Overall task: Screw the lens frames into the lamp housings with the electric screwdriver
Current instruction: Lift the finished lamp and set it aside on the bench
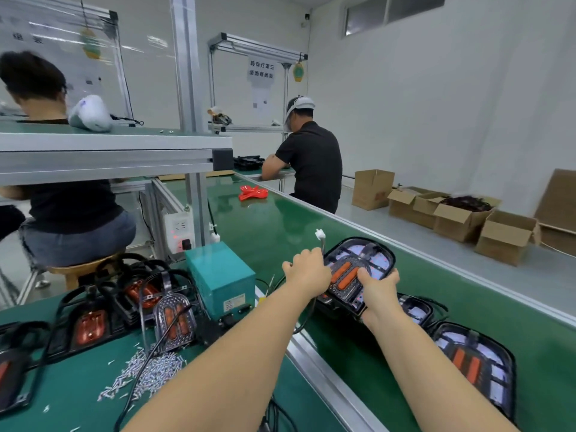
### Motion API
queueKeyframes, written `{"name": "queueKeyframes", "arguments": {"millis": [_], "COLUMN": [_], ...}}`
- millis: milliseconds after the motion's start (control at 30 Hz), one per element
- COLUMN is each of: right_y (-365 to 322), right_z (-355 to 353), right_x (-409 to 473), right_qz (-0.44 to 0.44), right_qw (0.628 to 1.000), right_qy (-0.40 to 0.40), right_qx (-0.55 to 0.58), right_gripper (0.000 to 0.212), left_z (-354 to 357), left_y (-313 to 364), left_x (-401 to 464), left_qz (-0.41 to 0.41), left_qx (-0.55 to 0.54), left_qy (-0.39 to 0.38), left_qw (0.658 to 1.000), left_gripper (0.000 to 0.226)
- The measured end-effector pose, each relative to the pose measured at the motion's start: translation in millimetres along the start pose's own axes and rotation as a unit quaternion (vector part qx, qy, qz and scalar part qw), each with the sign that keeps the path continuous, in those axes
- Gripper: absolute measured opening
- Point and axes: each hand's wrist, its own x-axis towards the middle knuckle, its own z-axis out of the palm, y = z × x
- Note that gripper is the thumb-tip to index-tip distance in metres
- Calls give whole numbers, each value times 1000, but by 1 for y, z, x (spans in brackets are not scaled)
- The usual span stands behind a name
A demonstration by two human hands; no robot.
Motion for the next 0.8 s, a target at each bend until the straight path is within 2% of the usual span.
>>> {"name": "queueKeyframes", "arguments": {"millis": [233,400,500,633,700,800], "right_y": [9,10,12,11,11,13], "right_z": [-2,7,11,14,11,1], "right_x": [39,50,51,55,57,58], "right_qz": [49,90,90,81,64,23], "right_qw": [994,987,983,974,965,932], "right_qy": [80,110,127,164,171,156], "right_qx": [-56,-70,-99,-132,-187,-327], "right_gripper": [79,63,59,63,62,59], "left_z": [28,37,42,45,47,47], "left_y": [-4,-5,-11,-14,-18,-38], "left_x": [15,18,16,-2,-18,-41], "left_qz": [-9,26,43,85,78,44], "left_qx": [-39,-73,-22,14,-1,34], "left_qy": [-40,-61,-58,-8,-7,-93], "left_qw": [998,995,997,996,997,994], "left_gripper": [36,52,57,59,74,95]}}
